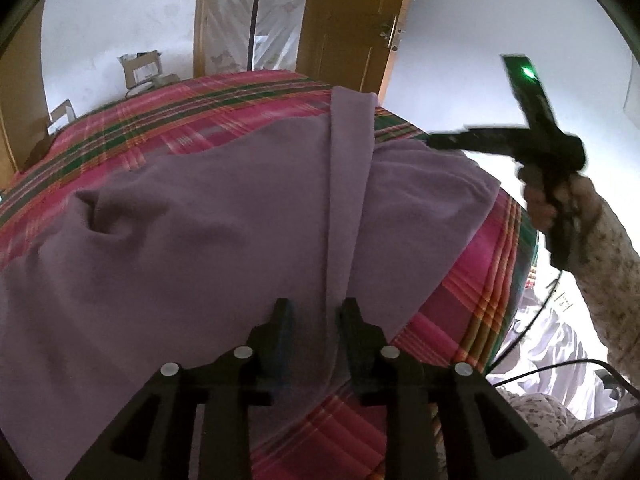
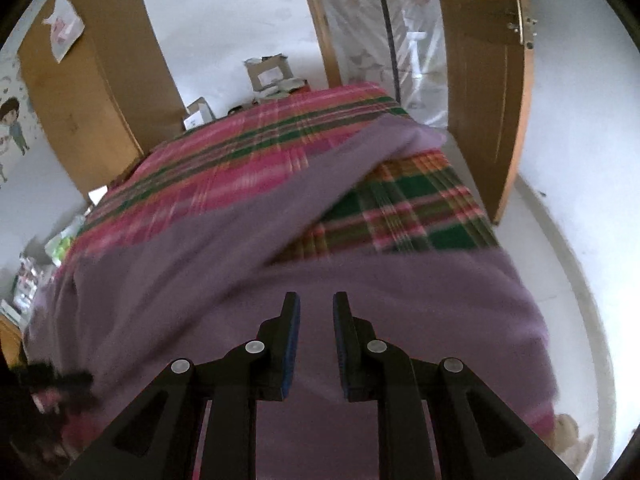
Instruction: Fold clothes
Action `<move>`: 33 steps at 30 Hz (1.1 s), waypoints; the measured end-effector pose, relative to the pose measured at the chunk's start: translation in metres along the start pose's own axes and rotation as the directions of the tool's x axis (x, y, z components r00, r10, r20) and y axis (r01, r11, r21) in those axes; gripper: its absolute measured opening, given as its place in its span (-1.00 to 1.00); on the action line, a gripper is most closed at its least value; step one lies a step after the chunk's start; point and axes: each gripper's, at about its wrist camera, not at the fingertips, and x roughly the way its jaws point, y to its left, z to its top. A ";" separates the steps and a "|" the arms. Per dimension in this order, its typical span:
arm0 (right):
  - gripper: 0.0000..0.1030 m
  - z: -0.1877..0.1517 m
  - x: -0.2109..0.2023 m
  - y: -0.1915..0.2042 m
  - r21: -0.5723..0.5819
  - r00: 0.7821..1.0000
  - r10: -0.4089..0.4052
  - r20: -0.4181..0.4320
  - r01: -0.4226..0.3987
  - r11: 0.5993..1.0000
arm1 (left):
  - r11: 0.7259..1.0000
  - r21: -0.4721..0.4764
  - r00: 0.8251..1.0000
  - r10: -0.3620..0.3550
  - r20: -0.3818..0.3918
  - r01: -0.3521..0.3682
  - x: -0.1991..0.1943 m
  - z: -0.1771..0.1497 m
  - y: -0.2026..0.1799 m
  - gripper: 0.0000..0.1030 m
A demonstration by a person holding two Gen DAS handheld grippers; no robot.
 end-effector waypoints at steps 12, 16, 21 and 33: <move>-0.35 0.069 0.074 0.028 -0.009 1.000 0.022 -0.020 -0.022 1.000 | 0.998 -0.006 0.998 -0.056 0.005 0.056 0.010 0.008 0.003 -0.46; -0.35 0.082 0.093 0.031 -0.008 1.000 -0.024 -0.018 0.024 1.000 | 0.996 -0.013 0.996 -0.087 0.012 0.087 0.011 0.009 0.007 -0.44; -0.35 0.091 0.096 -0.004 0.154 0.998 -0.059 0.000 0.058 0.986 | 0.991 -0.035 0.992 -0.126 0.026 0.127 0.011 0.009 0.013 -0.44; -0.35 0.089 0.098 -0.052 0.353 0.999 -0.052 -0.010 0.052 0.934 | 0.986 -0.030 0.986 -0.163 0.038 0.164 0.015 0.009 0.017 -0.44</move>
